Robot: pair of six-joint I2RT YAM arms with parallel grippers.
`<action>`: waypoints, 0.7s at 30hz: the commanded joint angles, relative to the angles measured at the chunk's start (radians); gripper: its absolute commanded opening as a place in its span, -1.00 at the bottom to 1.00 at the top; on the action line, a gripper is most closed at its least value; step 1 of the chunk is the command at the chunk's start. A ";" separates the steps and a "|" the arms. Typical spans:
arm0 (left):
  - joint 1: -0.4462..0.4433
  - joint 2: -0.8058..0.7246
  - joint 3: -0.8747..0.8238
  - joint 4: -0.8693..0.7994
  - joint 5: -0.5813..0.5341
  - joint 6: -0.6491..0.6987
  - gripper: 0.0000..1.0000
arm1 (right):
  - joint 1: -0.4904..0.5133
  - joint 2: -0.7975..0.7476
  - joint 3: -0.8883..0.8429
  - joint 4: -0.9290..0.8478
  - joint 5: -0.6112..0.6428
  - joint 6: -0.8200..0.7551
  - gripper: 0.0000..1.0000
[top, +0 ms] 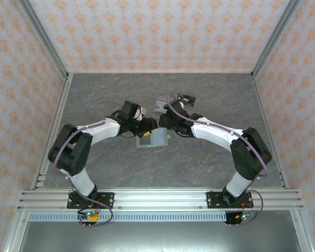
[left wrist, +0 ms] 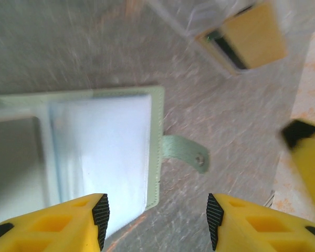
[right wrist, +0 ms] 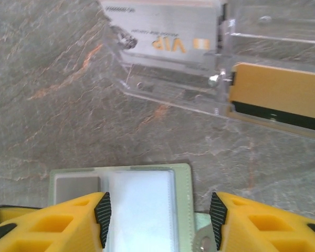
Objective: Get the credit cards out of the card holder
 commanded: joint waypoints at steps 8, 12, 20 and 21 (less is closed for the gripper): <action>0.204 -0.196 -0.154 -0.235 -0.198 0.093 0.32 | 0.104 0.249 0.250 -0.168 -0.077 -0.112 0.19; 0.243 -0.218 -0.202 -0.237 -0.194 0.092 0.39 | 0.126 0.337 0.343 -0.263 -0.051 -0.127 0.16; 0.245 -0.229 -0.214 -0.211 -0.139 0.098 0.34 | 0.128 0.417 0.406 -0.351 -0.029 -0.138 0.06; 0.245 -0.227 -0.215 -0.207 -0.127 0.096 0.32 | 0.128 0.425 0.409 -0.356 -0.027 -0.137 0.04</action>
